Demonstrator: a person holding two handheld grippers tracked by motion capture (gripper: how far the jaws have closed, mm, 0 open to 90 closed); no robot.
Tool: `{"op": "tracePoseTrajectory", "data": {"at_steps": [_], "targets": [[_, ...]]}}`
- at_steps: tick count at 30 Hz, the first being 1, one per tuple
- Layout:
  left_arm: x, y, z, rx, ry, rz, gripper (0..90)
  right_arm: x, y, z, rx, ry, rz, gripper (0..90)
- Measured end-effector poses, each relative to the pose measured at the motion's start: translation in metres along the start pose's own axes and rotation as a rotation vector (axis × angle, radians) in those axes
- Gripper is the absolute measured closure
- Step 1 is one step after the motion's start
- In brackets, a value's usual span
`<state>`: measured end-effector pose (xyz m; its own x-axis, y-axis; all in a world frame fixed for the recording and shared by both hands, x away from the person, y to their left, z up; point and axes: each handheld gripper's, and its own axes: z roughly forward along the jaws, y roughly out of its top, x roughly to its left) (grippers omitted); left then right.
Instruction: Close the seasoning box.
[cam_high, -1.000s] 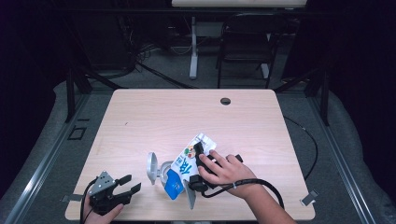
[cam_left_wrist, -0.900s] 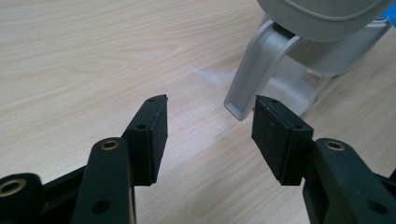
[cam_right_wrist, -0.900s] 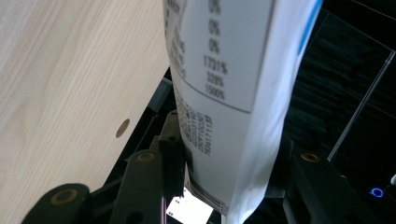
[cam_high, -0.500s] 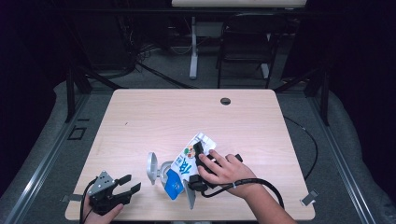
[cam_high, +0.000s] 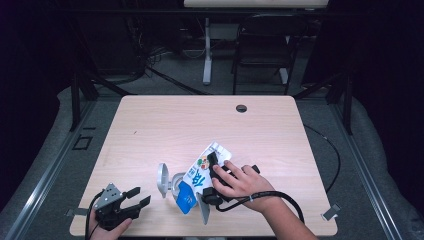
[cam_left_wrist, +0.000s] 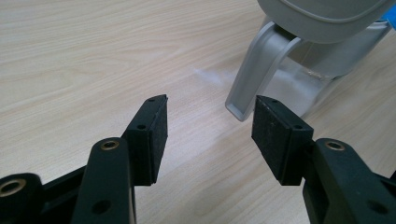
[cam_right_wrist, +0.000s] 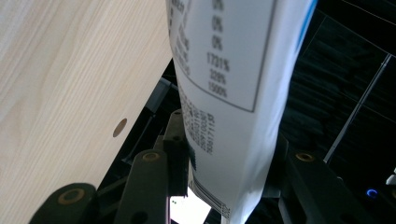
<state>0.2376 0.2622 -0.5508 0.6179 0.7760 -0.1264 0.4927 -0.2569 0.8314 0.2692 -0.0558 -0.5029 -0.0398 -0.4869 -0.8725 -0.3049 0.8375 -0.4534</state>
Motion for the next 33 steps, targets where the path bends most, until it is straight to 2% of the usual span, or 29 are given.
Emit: {"op": "tracePoseTrajectory", "data": {"at_steps": [27,33], "targets": [[-0.0005,0.0001,0.0002,-0.007,-0.002,-0.001,46.1,-0.0020,-0.0018,-0.0011,-0.011,-0.015,-0.008,65.4],[-0.0002,0.0003,-0.0006,-0.004,-0.001,-0.004,46.1,-0.0030,-0.0017,-0.0026,0.003,-0.019,-0.019,65.7]]}}
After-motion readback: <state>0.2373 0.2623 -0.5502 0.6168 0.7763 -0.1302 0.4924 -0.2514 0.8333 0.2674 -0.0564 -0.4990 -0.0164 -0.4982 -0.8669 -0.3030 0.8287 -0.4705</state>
